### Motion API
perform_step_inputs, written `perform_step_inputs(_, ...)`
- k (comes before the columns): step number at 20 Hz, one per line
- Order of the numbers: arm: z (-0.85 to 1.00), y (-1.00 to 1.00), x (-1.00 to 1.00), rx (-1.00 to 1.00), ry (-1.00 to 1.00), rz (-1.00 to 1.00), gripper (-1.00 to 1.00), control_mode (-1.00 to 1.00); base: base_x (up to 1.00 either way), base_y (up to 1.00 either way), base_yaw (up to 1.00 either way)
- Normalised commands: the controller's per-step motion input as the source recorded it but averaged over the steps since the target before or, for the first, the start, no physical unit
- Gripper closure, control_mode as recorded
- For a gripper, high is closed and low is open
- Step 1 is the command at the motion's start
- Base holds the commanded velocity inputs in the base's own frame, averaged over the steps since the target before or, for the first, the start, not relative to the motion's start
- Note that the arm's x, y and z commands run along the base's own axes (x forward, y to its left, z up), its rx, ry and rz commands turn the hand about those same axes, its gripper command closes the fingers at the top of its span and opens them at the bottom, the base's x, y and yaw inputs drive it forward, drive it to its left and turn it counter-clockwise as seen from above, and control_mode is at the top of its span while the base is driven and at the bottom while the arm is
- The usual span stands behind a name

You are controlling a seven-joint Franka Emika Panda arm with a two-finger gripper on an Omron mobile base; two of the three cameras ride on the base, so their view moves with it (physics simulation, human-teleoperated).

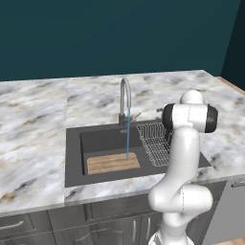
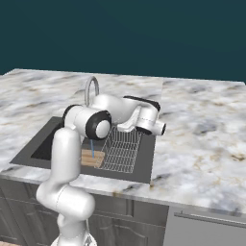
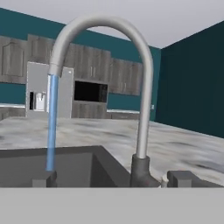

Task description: Turn on the sink faucet with hot water and rinse the cutting board for ten seconds, then turn off the faucet. Push the cutting board to reach the water if necessary.

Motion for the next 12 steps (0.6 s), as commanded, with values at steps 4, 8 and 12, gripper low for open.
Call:
perform_step_inputs(4, -0.03, -0.01, 0.05, 0.01, 0.0, 0.05, -1.0, -1.0, 0.0, 0.0, 0.0)
perform_step_inputs(8, -0.09, 0.0, 0.03, 0.01, 0.0, 0.04, -1.0, -1.0, 0.0, 0.0, 0.0)
perform_step_inputs(12, -0.06, 0.0, 0.01, 0.03, 0.0, 0.05, -1.0, -1.0, 0.0, 0.0, 0.0)
